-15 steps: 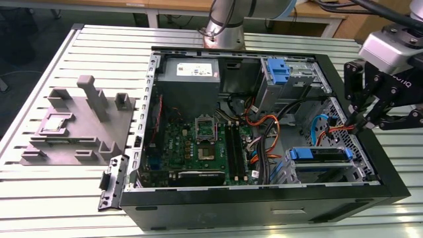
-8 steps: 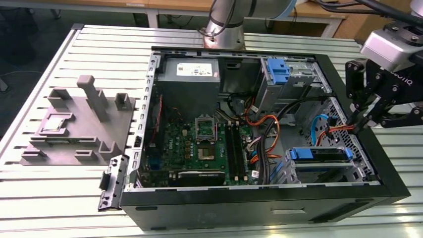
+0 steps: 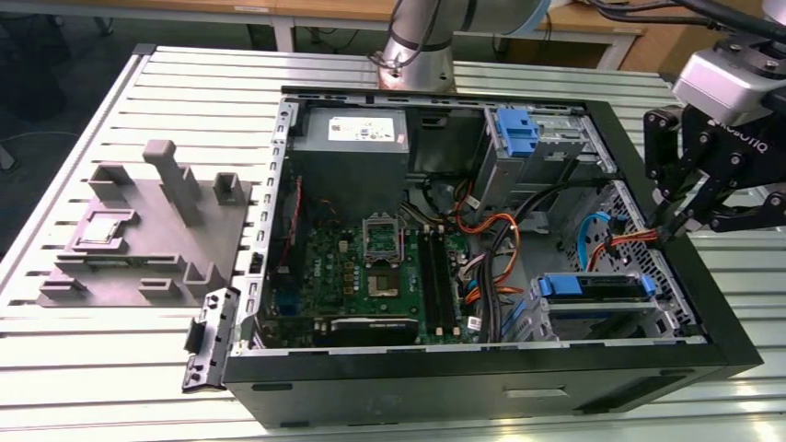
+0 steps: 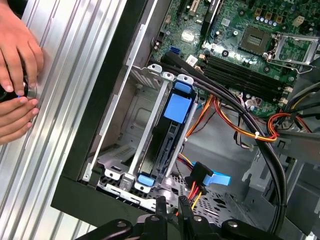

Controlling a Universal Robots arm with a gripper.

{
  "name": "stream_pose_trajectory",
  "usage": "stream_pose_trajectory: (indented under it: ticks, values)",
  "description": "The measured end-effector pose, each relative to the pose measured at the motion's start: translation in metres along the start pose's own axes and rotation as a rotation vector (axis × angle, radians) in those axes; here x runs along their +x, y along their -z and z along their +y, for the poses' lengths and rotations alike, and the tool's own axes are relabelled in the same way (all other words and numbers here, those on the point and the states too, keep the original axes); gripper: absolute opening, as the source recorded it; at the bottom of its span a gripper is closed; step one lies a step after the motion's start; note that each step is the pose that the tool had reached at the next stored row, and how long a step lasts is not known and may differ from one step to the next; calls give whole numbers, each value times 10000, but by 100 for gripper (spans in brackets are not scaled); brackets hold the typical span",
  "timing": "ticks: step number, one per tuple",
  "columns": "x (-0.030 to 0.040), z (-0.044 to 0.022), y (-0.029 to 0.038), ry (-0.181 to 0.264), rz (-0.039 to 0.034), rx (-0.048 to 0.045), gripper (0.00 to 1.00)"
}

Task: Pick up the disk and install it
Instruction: 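Insert the first disk wire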

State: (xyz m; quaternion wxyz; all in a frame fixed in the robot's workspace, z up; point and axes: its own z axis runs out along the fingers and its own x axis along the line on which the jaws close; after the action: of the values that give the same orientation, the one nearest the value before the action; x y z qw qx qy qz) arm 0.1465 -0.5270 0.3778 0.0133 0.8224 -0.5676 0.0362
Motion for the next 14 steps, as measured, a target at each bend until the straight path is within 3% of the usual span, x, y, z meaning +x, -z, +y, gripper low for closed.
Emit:
stream_pose_trajectory:
  ticks: [11,13,14]
  values:
    - [-6,-5,-1,1,0,0,24]
    - [-7,-5,-1,1,0,0,25]
    - [-7,-5,-1,3,0,0,31]
